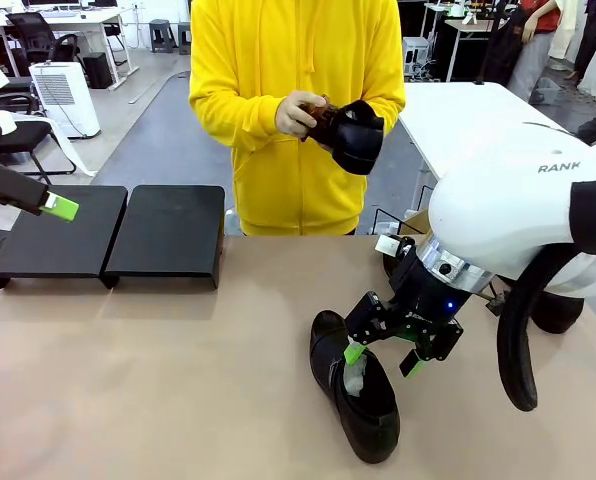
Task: Organize the shoes by placing them on the stand.
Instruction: Place the Shoe from the middle of the table onto the Shoes Stand.
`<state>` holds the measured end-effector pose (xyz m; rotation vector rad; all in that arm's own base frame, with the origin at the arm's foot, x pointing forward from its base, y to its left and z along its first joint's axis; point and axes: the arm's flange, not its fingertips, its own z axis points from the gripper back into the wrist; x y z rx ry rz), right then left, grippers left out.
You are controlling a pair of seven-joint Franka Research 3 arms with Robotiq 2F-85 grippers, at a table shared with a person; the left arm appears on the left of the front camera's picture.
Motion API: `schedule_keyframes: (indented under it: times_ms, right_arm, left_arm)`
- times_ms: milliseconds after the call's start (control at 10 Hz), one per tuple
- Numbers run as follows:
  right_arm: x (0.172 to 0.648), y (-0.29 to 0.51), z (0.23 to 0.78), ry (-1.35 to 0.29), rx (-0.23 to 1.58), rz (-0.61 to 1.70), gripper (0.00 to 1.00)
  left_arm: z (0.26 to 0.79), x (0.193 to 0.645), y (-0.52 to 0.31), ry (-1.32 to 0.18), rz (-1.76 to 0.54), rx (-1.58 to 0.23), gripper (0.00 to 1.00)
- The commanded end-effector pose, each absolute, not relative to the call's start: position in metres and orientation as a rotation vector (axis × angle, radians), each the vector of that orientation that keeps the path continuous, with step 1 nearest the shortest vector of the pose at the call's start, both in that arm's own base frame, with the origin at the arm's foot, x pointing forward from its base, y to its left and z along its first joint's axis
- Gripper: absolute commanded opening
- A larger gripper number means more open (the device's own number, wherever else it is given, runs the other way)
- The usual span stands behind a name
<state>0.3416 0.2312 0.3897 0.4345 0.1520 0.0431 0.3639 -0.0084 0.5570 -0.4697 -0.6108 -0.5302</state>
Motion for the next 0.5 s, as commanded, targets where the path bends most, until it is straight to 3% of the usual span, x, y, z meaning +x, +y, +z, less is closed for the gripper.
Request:
schedule_keyframes:
  times_ms: [0,200,400]
  right_arm:
    - [0.335,0.226,0.406,0.027,0.258,0.058,1.0]
    - [0.347,0.138,0.431,0.027,0.177,-0.095,1.0]
    - [0.357,0.071,0.448,0.001,0.184,-0.256,1.0]
  left_arm:
    - [0.557,0.364,-0.007,-0.619,-0.548,-0.486,1.0]
    - [0.555,0.341,-0.041,-0.565,-0.543,-0.551,1.0]
    - [0.551,0.318,-0.088,-0.354,-0.296,-0.661,1.0]
